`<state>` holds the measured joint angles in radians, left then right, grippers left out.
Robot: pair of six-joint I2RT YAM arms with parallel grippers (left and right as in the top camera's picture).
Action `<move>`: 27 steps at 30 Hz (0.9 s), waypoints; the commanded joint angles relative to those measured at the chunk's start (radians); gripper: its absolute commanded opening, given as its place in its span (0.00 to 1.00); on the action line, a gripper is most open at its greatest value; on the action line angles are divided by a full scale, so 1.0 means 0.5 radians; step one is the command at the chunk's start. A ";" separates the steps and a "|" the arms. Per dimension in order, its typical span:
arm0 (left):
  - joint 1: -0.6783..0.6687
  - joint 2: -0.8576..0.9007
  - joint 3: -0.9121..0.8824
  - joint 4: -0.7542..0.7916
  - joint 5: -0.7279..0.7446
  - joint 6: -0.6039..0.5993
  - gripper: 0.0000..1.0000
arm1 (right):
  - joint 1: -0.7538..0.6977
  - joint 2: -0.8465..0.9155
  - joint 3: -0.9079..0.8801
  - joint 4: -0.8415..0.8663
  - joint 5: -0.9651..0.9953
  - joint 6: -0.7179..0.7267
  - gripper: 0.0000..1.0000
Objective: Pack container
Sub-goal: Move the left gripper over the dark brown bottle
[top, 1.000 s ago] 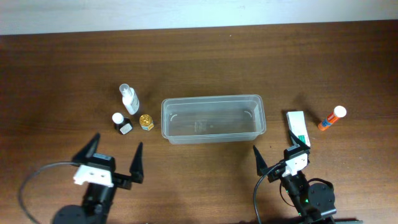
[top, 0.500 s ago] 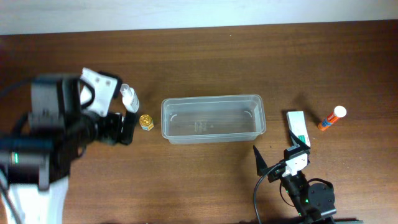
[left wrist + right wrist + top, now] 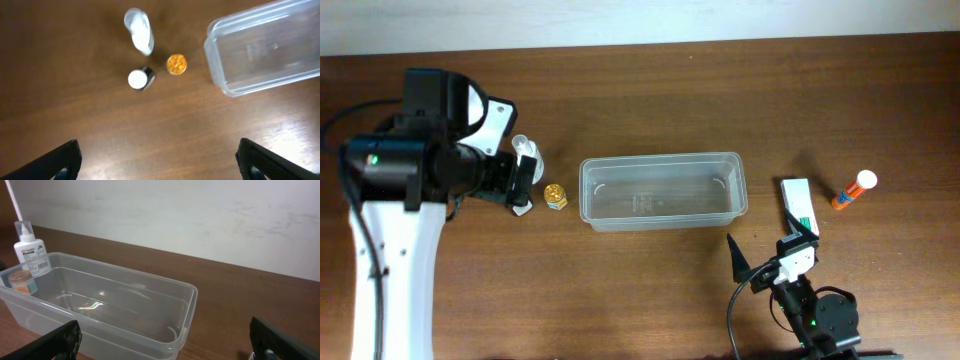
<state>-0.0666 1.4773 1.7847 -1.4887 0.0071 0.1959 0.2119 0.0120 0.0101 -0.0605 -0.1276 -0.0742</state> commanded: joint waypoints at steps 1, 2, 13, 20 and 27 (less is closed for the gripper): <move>0.053 0.045 -0.116 -0.008 0.005 -0.052 0.99 | -0.008 -0.013 -0.009 -0.014 0.017 0.024 0.98; 0.072 0.044 -0.164 0.019 0.043 -0.052 0.99 | -0.008 -0.013 -0.009 -0.014 0.017 0.024 0.99; 0.166 0.041 -0.674 0.440 0.175 -0.052 0.99 | -0.008 -0.013 -0.009 -0.014 0.018 0.024 0.98; 0.166 0.042 -0.943 0.743 0.179 -0.050 0.99 | -0.008 -0.013 -0.009 -0.014 0.018 0.024 0.98; 0.167 0.095 -1.131 0.988 0.092 -0.040 0.99 | -0.008 -0.013 -0.009 -0.014 0.017 0.024 0.98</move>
<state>0.0101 1.5040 1.2449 -1.0241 0.0704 0.1791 0.2119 0.0120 0.0101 -0.0605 -0.1276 -0.0742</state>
